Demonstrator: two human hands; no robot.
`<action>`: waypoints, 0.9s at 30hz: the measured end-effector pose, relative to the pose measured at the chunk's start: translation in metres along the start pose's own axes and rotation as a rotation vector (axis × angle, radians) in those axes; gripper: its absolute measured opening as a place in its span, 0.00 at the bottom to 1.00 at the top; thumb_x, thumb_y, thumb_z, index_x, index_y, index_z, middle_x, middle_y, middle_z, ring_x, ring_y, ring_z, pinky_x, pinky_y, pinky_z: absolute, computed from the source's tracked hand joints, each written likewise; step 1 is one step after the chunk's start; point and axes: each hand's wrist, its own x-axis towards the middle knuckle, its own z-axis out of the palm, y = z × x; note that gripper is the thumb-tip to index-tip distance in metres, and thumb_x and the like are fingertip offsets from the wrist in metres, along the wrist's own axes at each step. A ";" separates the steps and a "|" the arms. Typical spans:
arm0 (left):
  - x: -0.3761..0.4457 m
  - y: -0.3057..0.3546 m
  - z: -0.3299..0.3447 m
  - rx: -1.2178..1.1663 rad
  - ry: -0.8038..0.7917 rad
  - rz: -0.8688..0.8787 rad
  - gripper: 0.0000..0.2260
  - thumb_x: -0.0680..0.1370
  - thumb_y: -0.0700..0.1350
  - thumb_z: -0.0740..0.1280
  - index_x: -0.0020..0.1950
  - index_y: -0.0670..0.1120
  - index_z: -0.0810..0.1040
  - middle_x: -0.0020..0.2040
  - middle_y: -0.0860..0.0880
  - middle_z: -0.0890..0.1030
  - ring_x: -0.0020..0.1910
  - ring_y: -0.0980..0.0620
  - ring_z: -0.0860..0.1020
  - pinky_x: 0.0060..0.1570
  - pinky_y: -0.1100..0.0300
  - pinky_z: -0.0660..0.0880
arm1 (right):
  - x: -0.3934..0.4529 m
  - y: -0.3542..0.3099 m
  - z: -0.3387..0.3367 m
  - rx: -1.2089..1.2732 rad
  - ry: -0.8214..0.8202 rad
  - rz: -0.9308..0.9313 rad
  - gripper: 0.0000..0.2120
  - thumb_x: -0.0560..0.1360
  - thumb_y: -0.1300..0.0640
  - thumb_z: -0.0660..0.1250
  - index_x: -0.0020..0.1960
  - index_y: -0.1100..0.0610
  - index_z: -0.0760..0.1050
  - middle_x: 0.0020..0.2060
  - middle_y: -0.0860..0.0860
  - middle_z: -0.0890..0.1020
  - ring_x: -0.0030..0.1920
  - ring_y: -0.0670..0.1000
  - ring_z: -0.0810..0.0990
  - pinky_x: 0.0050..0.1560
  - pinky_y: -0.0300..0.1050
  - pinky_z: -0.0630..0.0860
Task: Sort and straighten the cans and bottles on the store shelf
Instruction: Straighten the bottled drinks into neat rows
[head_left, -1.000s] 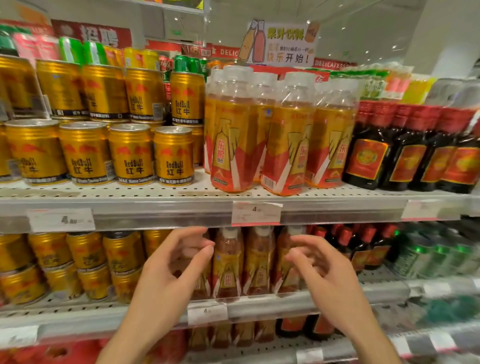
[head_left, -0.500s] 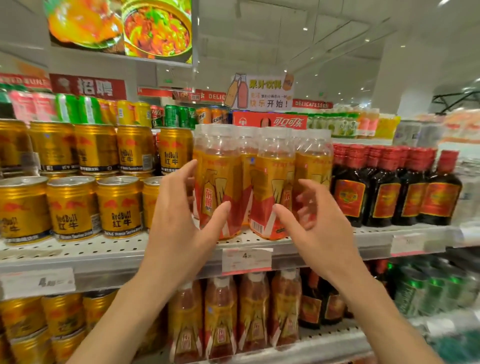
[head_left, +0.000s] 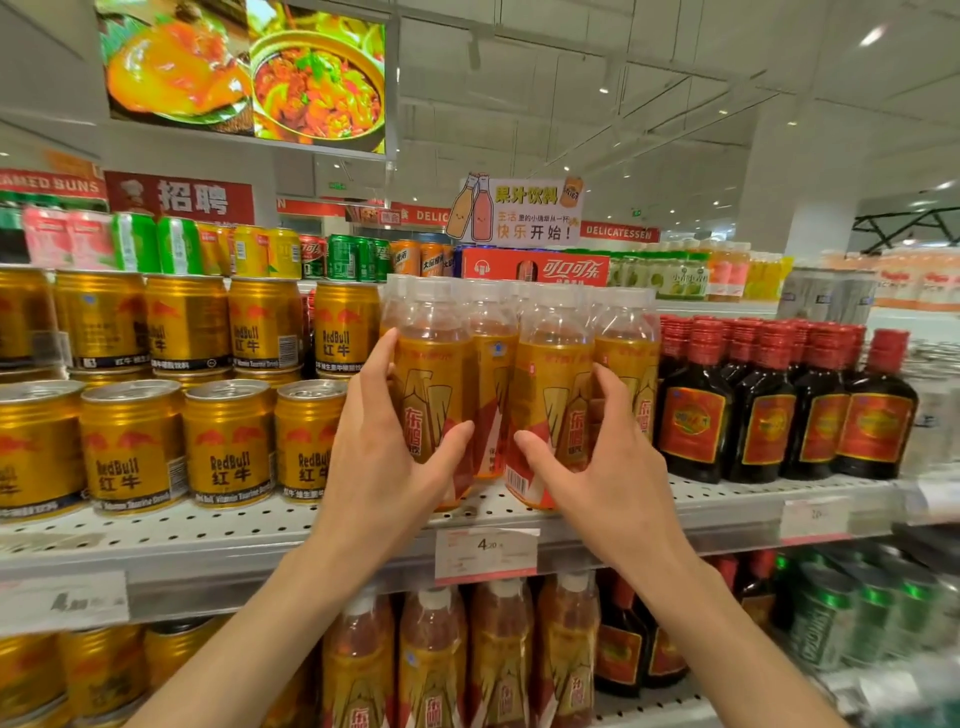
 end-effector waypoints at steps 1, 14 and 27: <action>-0.001 0.001 0.000 0.025 0.015 0.007 0.44 0.73 0.56 0.74 0.80 0.53 0.50 0.72 0.47 0.70 0.71 0.53 0.67 0.67 0.54 0.71 | 0.000 0.001 -0.002 -0.019 0.016 0.001 0.47 0.72 0.33 0.69 0.80 0.49 0.49 0.76 0.50 0.69 0.72 0.53 0.72 0.70 0.53 0.72; -0.002 0.006 -0.003 0.383 0.069 0.046 0.49 0.69 0.61 0.75 0.81 0.46 0.53 0.65 0.42 0.68 0.62 0.44 0.72 0.46 0.60 0.72 | 0.005 0.016 -0.003 -0.257 0.123 -0.100 0.49 0.70 0.26 0.64 0.79 0.56 0.56 0.67 0.52 0.72 0.66 0.52 0.75 0.58 0.46 0.76; 0.049 0.015 -0.023 0.277 -0.041 0.209 0.38 0.77 0.58 0.68 0.80 0.52 0.52 0.79 0.47 0.57 0.78 0.48 0.59 0.71 0.56 0.60 | 0.087 -0.032 -0.038 -0.259 0.119 -0.568 0.26 0.78 0.41 0.63 0.71 0.55 0.71 0.65 0.51 0.74 0.67 0.52 0.71 0.68 0.55 0.70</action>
